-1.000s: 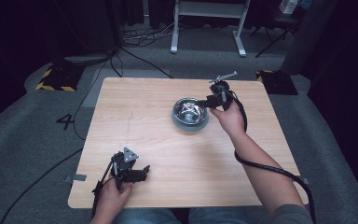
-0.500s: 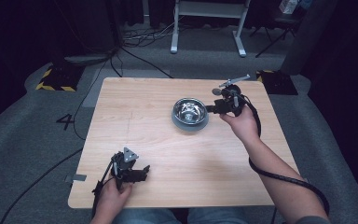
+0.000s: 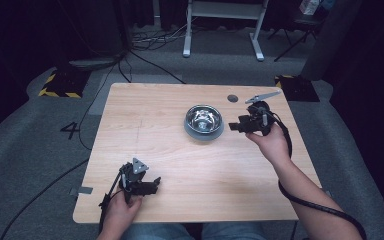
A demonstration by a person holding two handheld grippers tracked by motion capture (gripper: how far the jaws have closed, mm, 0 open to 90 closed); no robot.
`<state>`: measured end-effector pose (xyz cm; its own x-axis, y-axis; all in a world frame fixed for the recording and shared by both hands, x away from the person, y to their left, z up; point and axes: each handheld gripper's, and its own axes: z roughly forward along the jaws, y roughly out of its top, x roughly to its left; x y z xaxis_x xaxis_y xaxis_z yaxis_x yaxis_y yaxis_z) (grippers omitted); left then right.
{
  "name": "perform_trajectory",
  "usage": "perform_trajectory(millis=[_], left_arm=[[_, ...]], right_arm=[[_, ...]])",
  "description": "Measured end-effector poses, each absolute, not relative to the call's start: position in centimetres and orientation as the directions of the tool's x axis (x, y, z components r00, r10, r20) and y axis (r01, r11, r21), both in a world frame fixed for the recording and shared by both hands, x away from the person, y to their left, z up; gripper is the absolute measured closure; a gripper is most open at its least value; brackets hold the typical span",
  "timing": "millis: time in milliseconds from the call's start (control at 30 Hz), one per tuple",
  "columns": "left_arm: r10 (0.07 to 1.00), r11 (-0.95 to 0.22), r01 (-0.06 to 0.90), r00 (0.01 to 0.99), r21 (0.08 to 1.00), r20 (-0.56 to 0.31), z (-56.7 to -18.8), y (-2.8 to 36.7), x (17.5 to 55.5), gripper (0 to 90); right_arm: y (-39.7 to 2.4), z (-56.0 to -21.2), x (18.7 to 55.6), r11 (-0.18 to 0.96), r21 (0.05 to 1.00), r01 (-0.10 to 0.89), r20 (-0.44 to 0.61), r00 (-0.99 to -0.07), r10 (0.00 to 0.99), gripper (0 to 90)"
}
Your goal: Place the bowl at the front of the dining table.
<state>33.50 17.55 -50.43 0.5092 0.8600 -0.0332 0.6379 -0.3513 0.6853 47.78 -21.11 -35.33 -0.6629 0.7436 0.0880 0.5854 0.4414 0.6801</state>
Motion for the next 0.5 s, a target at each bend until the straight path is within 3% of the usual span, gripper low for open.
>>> perform_trajectory(millis=[500], left_arm=[[0.858, -0.355, 0.636, 0.513, 0.685, -0.031, -50.4, 17.5, 33.6, 15.2]], right_arm=[[-25.4, -36.9, 43.7, 0.442, 0.692, 0.571, 0.062, -0.657, 0.752, 42.2]])
